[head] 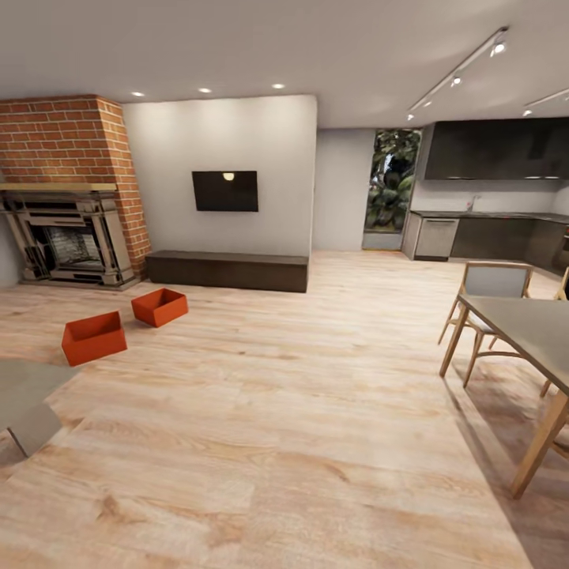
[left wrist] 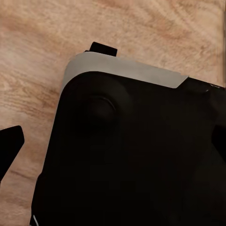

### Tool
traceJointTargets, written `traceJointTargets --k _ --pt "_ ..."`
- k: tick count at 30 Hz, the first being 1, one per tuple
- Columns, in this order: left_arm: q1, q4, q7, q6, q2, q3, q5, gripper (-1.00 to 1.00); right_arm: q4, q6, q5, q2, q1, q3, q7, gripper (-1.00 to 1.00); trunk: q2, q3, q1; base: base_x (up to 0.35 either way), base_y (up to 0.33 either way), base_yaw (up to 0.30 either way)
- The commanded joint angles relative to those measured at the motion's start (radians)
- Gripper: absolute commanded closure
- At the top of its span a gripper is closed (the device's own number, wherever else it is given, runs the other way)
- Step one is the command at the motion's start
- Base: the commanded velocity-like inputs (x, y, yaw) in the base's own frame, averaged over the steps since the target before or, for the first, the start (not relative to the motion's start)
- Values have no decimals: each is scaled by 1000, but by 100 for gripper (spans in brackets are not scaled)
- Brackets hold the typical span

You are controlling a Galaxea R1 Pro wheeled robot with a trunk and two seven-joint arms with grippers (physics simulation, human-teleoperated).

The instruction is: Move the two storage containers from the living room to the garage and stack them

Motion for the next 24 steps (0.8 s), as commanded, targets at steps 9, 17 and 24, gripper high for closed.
traceJointTargets --k 9,17,24 --pt "0 0 4 10 -2 -2 6 -100 1 -9 10 3 -1 11 -3 -100 0 -1 1 331 0 1" --pt "0 24 4 10 -2 -3 -4 -100 1 -10 11 3 -1 9 -3 -100 0 -1 1 331 0 0" --pt "0 26 4 10 -1 -2 -1 -100 1 -9 -2 6 -1 0 -2 -100 0 -1 1 331 0 0"
